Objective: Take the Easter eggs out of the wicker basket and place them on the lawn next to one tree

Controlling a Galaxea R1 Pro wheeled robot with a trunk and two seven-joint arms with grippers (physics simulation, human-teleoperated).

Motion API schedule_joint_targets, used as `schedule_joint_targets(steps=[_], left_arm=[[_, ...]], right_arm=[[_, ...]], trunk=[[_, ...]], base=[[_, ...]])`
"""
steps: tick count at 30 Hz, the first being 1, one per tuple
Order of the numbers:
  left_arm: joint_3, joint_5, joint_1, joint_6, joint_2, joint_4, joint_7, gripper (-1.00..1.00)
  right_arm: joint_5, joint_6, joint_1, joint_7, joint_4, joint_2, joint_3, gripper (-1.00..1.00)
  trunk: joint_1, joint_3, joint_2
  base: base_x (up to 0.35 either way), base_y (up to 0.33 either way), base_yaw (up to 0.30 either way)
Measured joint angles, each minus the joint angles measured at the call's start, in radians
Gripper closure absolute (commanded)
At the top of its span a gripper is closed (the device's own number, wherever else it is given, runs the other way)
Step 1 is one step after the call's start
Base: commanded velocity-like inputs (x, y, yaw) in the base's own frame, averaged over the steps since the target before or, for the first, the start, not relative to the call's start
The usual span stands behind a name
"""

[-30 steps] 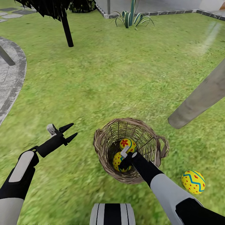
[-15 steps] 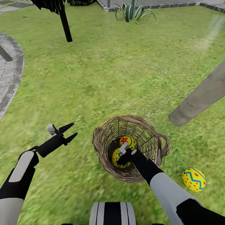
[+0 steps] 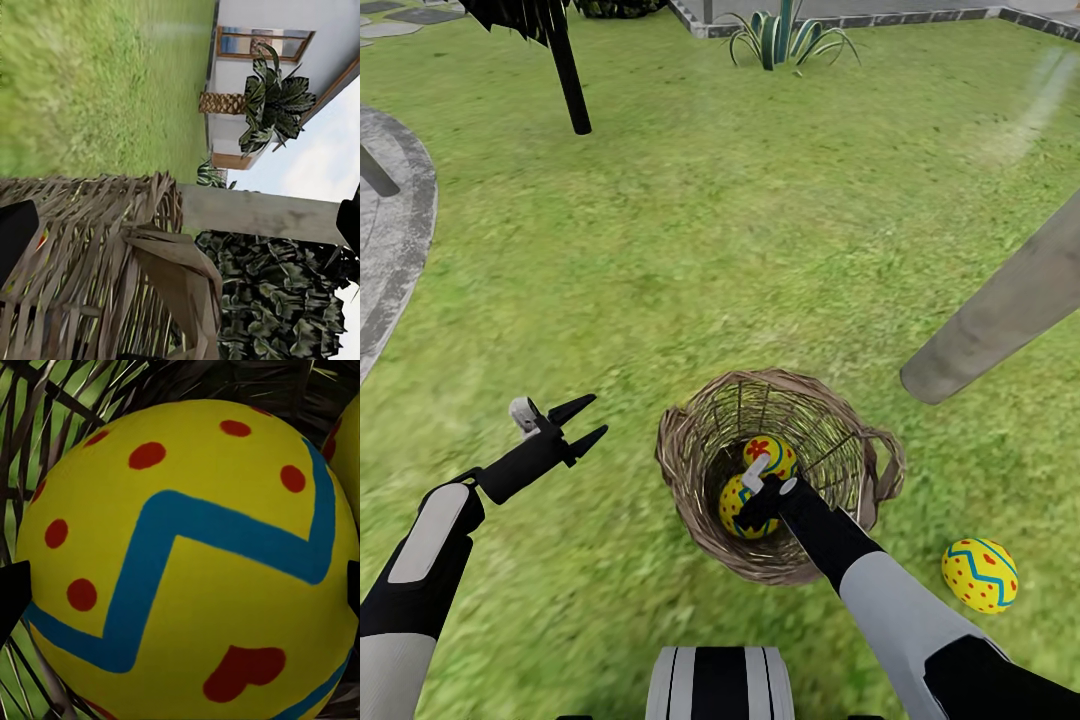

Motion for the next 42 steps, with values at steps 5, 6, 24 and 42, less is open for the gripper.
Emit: schedule_joint_targets(steps=[5, 6, 24, 42], left_arm=[[0.000, 0.000, 0.000, 0.000, 0.000, 0.001, 0.000, -1.00], [0.000, 0.000, 0.000, 0.000, 0.000, 0.002, 0.000, -1.00], [0.000, 0.001, 0.000, 0.002, 0.000, -0.005, 0.000, -1.00], [0.000, 0.000, 0.000, 0.001, -0.001, -0.001, 0.000, -1.00]], right_arm=[[0.000, 0.000, 0.000, 0.000, 0.000, 0.000, 0.000, 1.00], [0.000, 0.000, 0.000, 0.000, 0.000, 0.000, 0.000, 1.00], [0.009, -0.002, 0.000, -0.002, 0.075, -0.001, -0.003, 1.00], [0.009, -0.002, 0.001, -0.002, 0.074, 0.000, 0.000, 1.00]], trunk=[[0.000, 0.000, 0.000], [0.000, 0.000, 0.000], [-0.007, 0.058, 0.004], [-0.011, 0.101, 0.006]], base=[[0.000, 0.000, 0.000], [0.000, 0.000, 0.000], [0.000, 0.000, 0.000], [0.000, 0.000, 0.000]])
